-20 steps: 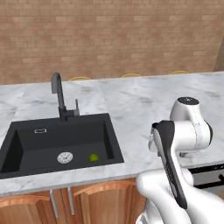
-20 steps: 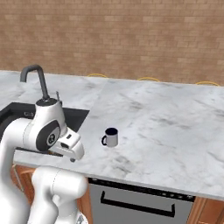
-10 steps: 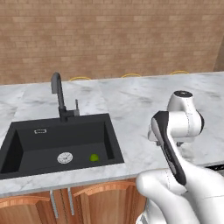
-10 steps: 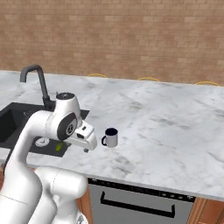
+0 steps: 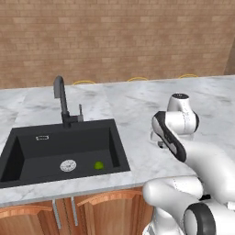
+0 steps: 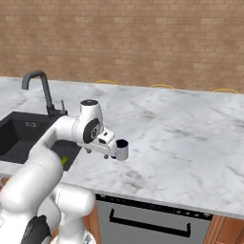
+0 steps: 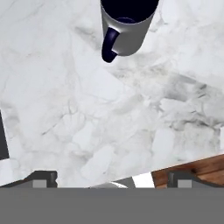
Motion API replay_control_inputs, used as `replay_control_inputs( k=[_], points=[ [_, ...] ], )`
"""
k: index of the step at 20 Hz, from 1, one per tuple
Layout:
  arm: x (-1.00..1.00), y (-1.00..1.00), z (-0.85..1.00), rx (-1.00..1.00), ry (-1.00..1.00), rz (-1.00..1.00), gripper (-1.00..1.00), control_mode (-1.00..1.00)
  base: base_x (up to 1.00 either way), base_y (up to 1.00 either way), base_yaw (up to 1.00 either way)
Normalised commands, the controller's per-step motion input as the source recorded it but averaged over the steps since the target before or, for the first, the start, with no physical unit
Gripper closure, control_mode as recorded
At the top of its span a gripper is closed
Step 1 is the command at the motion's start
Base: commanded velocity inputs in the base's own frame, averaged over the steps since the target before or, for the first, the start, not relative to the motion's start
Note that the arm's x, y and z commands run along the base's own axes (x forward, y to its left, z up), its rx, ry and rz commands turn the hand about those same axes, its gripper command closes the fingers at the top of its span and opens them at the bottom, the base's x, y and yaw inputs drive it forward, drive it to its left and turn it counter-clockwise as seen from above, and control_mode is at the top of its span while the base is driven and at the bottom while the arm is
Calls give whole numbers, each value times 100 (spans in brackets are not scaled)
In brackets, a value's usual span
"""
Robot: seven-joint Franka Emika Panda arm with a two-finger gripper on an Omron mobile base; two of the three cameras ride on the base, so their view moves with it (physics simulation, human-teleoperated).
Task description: Clear the mugs and bowl far away from the sink.
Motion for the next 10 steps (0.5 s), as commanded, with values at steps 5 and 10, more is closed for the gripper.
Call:
replay_control_inputs(
  k=[5,10],
  points=[
    [31,-28,-43,0,0,0,-100,-100,0,0,0],
    [27,-6,-33,0,-6,-2,-100,-100,0,0,0]
  ],
)
